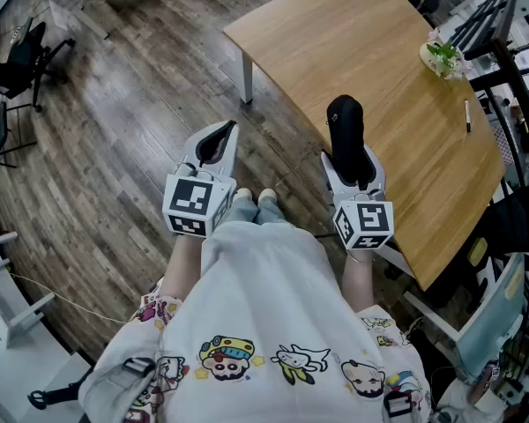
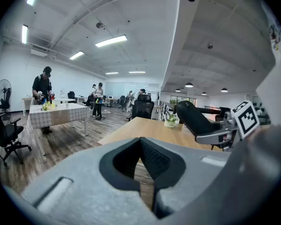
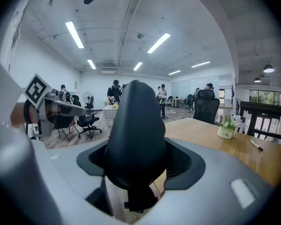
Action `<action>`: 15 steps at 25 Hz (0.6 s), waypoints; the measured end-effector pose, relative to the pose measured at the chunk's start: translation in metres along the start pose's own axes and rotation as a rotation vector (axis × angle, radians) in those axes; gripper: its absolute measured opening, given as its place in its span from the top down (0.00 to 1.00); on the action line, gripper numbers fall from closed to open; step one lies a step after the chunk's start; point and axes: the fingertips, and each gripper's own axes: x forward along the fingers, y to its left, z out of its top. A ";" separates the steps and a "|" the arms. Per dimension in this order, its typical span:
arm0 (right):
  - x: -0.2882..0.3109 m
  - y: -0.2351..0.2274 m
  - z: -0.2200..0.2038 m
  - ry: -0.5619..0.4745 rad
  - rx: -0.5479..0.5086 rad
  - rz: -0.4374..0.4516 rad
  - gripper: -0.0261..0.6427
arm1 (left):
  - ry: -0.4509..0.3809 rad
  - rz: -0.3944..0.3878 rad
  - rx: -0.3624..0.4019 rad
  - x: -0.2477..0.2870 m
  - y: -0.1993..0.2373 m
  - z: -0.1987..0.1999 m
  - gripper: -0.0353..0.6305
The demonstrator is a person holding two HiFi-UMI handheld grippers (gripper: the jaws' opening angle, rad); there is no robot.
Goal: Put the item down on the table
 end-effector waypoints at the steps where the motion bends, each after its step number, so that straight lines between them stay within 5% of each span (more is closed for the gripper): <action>1: 0.000 0.001 0.000 -0.003 0.002 0.005 0.47 | 0.001 0.002 0.001 -0.001 -0.001 -0.001 0.95; 15: 0.012 0.021 -0.001 -0.020 0.005 0.152 0.47 | -0.005 0.094 0.003 -0.022 -0.002 -0.008 0.95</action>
